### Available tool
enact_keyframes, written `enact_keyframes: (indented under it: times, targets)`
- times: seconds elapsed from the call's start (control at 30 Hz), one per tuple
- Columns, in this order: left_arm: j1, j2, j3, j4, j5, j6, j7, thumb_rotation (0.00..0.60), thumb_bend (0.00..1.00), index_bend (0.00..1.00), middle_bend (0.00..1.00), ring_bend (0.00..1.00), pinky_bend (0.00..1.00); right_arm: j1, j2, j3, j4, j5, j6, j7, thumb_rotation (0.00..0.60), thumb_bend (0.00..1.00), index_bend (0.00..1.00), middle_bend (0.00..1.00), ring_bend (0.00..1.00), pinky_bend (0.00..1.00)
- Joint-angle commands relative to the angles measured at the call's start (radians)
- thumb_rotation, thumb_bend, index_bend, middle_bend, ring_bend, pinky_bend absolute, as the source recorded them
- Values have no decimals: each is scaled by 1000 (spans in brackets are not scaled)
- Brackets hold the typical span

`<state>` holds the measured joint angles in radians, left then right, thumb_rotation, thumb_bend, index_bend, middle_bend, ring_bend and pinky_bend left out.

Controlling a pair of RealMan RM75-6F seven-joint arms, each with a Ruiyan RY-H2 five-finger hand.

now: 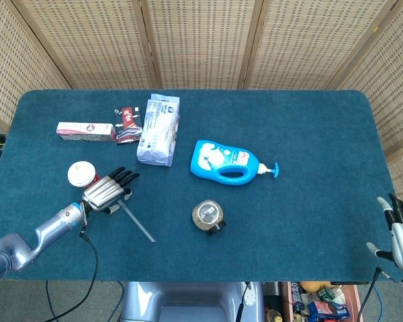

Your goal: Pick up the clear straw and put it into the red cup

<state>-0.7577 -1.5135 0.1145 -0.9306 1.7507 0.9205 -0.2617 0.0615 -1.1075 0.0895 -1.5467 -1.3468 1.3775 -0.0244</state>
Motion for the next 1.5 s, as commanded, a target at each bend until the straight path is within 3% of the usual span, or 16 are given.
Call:
enact_keyframes:
  times: [0.03,1.0,1.5]
  targets:
    - [1,-9,5,12,-6,0,0,600,350,460,0,0,0,0,0,0,0,1,-1,0,600,0,0,0,0,0]
    - [-3,-54,26,50,-42,2,10,600,351,487,0,0,0,3,6,-2,-2,8,-9,8,600,0,0,0,0,0]
    - [3,-52,32,59,-51,18,10,600,403,560,0,0,0,3,8,-4,-5,5,-9,12,600,0,0,0,0,0]
